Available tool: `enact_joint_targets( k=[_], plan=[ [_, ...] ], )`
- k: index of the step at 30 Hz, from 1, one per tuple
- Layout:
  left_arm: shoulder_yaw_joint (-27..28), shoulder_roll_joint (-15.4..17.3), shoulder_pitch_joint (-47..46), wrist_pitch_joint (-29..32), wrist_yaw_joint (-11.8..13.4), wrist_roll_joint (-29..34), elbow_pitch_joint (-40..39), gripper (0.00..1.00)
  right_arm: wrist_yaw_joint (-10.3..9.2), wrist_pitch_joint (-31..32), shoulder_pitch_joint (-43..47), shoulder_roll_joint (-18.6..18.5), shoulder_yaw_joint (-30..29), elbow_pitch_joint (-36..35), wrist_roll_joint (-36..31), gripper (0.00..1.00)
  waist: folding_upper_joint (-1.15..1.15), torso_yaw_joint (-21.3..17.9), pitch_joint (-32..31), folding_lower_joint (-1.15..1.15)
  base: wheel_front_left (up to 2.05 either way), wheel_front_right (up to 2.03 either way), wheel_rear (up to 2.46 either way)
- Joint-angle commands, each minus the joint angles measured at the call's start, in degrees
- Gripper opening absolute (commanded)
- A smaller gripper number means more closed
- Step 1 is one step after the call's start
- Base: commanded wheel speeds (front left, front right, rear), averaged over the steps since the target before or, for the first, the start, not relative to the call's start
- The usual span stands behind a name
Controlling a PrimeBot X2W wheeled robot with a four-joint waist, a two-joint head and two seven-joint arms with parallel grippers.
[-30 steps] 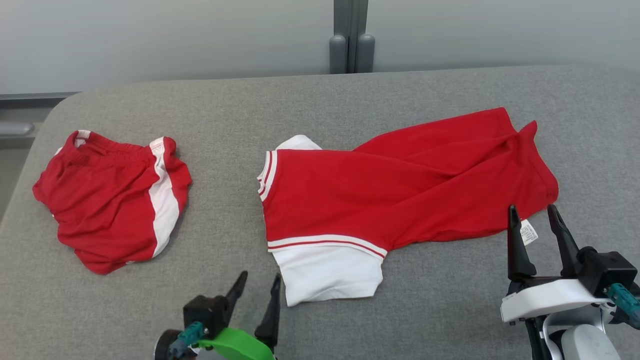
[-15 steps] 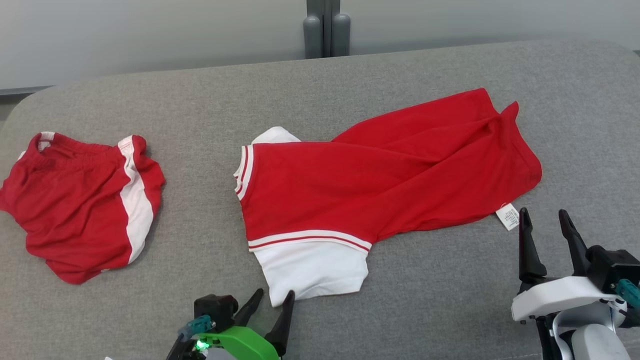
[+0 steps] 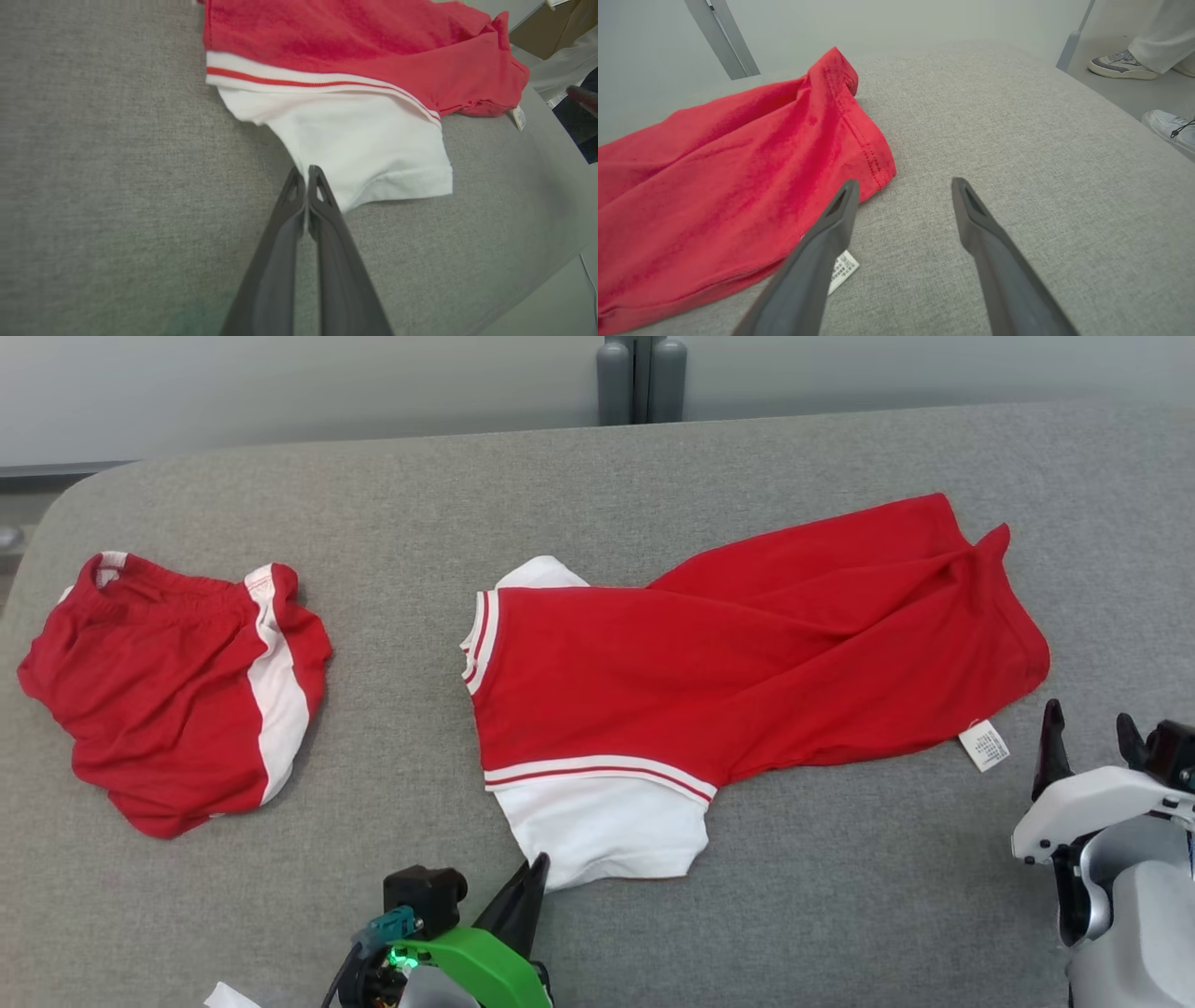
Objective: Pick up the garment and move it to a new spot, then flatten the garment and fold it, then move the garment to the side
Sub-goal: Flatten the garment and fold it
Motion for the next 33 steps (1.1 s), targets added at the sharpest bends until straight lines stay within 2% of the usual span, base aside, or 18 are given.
enact_joint_targets(
  k=[1,10,16,18,19,22,23,29,33],
  plan=[
    [0.08,0.23,-0.95,-0.43,0.21,-0.03,-0.32,0.00,-0.02,0.73,-1.92,-0.23,-1.28,1.71,-1.17,1.00,0.00,1.13,0.64,0.00,0.00,0.00,0.00],
    [-0.53,0.24,-1.74,-1.23,0.28,-0.18,-3.10,0.00,-0.03,4.80,-11.55,-3.67,-5.23,15.24,-8.58,1.00,0.00,3.23,2.40,0.00,0.00,0.00,0.00],
    [-0.72,0.39,-1.83,-1.61,0.50,-0.39,-4.47,0.00,-0.02,7.57,-16.35,-4.88,-1.83,23.90,-7.05,1.00,0.00,3.51,2.80,0.00,0.00,0.00,0.00],
    [-0.72,0.54,-1.86,-1.73,0.60,-0.40,-4.87,0.00,-0.02,8.25,-17.39,-5.55,-0.01,26.16,-6.16,0.55,0.00,3.47,2.82,0.00,0.00,0.00,0.00],
    [-0.66,0.57,-1.93,-1.79,0.58,-0.50,-5.08,0.00,-0.03,8.37,-18.04,-5.88,0.77,27.14,-5.56,0.46,0.00,3.43,2.85,0.00,0.00,0.00,0.00],
    [-0.39,0.65,-2.15,-1.93,0.72,-0.73,-5.72,0.00,-0.03,8.10,-19.45,-6.95,2.28,28.77,-3.98,0.29,0.00,3.24,2.89,0.00,0.00,0.00,0.00],
    [-0.27,0.69,-2.24,-1.98,0.76,-0.91,-6.00,0.00,-0.03,7.52,-19.91,-7.35,2.70,29.11,-3.31,0.00,0.00,3.15,2.89,0.00,0.00,0.00,0.00],
    [0.93,1.12,-3.08,-2.98,1.00,-1.76,-7.82,0.00,-0.03,3.81,-21.60,-8.27,5.54,29.49,0.60,0.00,0.00,2.13,2.03,0.00,0.00,0.00,0.00],
    [2.52,1.21,-4.54,-3.81,0.78,-3.08,-10.80,0.00,-0.03,1.75,-21.23,-7.56,8.88,27.64,5.90,0.00,0.00,1.02,0.51,0.00,0.00,0.00,0.00]
  ],
)
